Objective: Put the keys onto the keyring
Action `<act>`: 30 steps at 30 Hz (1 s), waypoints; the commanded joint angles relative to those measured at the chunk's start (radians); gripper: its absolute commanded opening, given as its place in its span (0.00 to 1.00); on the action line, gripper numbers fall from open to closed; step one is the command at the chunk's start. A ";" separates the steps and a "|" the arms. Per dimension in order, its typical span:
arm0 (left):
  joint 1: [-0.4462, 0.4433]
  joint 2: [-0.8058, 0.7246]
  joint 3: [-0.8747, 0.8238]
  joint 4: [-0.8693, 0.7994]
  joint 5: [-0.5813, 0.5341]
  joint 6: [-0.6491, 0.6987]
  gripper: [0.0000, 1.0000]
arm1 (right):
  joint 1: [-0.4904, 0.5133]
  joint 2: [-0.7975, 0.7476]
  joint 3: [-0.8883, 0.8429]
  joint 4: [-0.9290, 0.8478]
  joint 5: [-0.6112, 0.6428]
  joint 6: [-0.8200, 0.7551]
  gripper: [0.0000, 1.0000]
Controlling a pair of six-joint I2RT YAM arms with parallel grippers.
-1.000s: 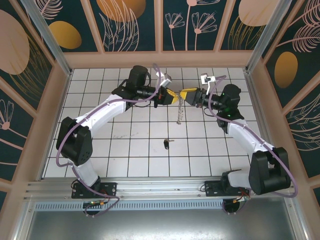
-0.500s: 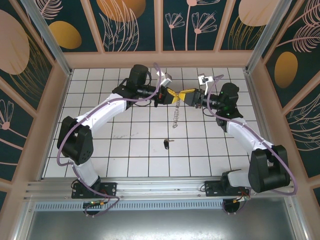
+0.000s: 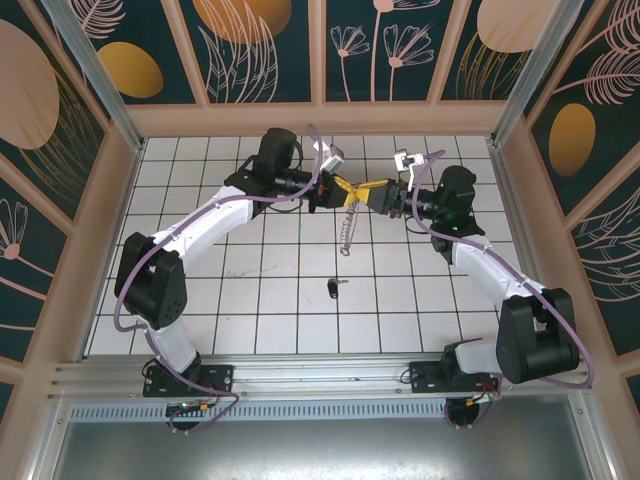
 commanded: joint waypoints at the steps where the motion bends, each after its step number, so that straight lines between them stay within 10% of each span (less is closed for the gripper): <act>1: 0.004 0.005 0.038 0.017 0.047 0.021 0.00 | 0.009 -0.008 -0.014 -0.005 -0.033 -0.033 0.32; 30: 0.006 0.012 0.047 0.025 0.050 0.010 0.00 | 0.052 0.030 0.003 -0.072 -0.093 -0.118 0.00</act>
